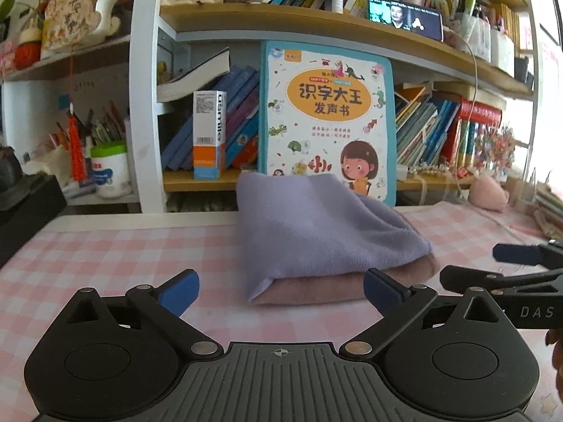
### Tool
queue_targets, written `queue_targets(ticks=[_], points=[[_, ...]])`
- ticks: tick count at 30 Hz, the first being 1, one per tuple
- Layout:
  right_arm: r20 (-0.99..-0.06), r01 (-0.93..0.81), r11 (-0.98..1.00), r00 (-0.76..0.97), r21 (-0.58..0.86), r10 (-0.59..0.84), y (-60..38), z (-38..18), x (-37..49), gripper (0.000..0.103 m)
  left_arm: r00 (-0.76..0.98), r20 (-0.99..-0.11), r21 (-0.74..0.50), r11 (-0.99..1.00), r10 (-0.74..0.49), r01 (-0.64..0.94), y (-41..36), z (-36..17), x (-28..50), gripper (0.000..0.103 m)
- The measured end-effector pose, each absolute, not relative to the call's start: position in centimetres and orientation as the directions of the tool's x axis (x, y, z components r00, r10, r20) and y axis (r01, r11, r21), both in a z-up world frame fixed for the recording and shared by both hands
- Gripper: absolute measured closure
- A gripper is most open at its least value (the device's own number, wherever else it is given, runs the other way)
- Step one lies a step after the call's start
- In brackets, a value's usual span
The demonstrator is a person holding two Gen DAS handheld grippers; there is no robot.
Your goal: Fold clothes
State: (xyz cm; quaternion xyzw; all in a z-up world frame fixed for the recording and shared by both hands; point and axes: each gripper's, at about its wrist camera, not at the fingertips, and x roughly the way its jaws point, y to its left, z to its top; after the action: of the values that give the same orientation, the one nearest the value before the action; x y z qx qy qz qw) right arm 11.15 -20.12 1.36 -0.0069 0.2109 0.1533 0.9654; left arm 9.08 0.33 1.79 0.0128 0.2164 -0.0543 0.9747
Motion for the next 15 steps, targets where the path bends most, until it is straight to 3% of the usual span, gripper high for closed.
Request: queue_targets(ticks=[7,15], points=[[-0.423,-0.281,0.959,0.866,0.025,0.265,-19.62,0.61,10.55,0.007,0.904,-0.421,0.052,0.993,-0.071,0.102,0.05,1.57,8.62,0.0],[-0.416,-0.268,0.963,0.875,0.014,0.25,-19.65,0.42,10.16,0.006,0.9,-0.431,0.018,0.996,-0.068,0.083,0.43,0.95,8.32,0.0]])
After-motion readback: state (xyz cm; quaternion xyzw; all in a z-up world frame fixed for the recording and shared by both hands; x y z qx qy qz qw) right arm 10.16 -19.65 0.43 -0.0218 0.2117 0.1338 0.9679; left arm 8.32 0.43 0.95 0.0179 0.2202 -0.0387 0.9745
